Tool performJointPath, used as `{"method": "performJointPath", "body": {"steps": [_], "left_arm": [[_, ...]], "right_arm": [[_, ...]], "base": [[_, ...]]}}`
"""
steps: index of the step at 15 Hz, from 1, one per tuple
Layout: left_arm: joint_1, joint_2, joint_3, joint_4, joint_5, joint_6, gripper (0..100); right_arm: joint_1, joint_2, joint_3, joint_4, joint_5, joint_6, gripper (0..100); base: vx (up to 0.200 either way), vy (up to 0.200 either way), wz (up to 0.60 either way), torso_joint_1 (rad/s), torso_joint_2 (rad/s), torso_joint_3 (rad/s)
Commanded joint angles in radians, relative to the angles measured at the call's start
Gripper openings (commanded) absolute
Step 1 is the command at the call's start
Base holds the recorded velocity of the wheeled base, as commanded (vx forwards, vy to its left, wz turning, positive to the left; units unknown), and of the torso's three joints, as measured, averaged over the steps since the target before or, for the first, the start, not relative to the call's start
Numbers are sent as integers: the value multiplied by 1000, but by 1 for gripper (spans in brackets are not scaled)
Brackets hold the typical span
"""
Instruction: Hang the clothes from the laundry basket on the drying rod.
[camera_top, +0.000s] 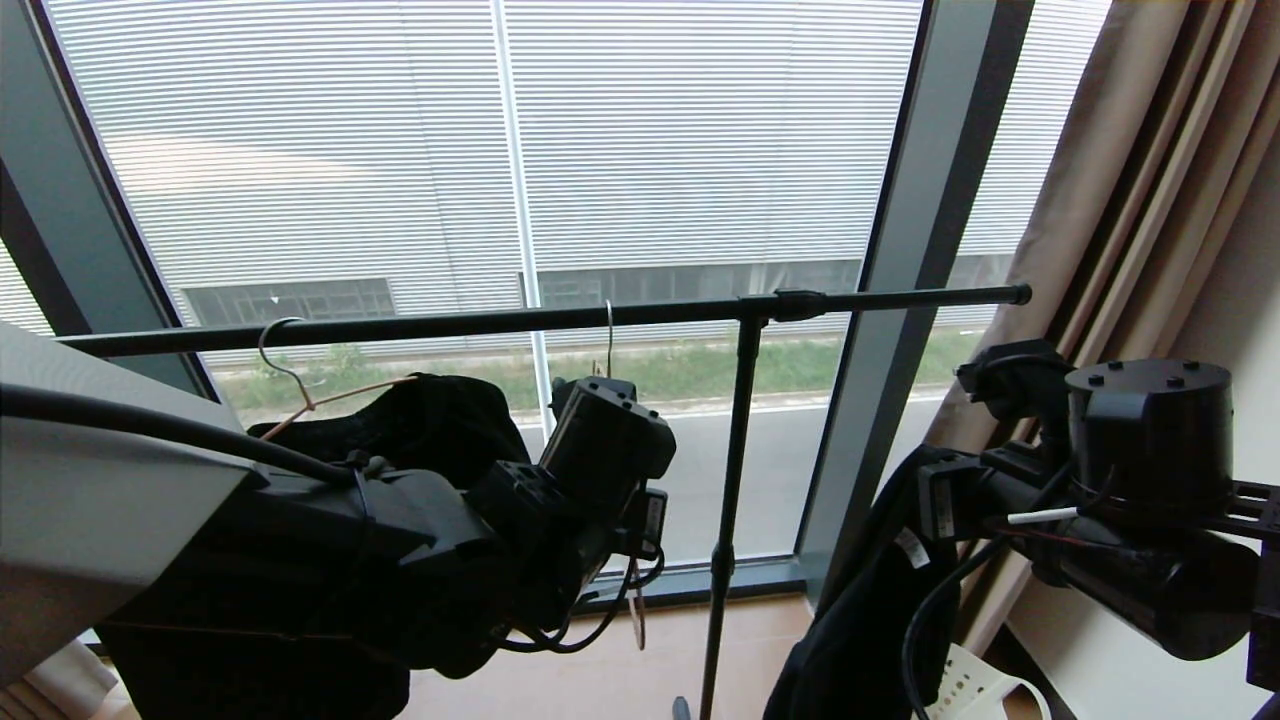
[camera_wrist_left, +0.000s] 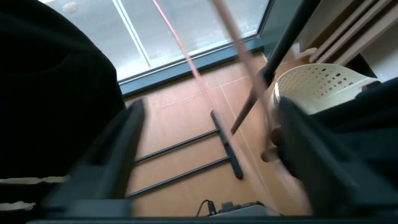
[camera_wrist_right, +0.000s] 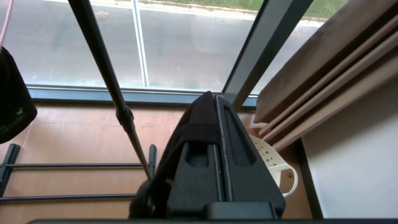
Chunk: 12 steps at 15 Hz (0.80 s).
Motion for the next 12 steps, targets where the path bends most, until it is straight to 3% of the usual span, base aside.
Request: {"method": "performJointPath", "body": {"steps": [1, 12], "left_arm": [[0, -1, 2, -2, 1, 0, 0], [10, -90, 51, -3, 11, 14, 0]], "right_arm": [[1, 1, 2, 0, 0, 0, 0], [1, -2, 0, 0, 0, 0, 0]], "base": [[0, 0, 0, 0, 0, 0], [0, 0, 0, 0, 0, 0]]}}
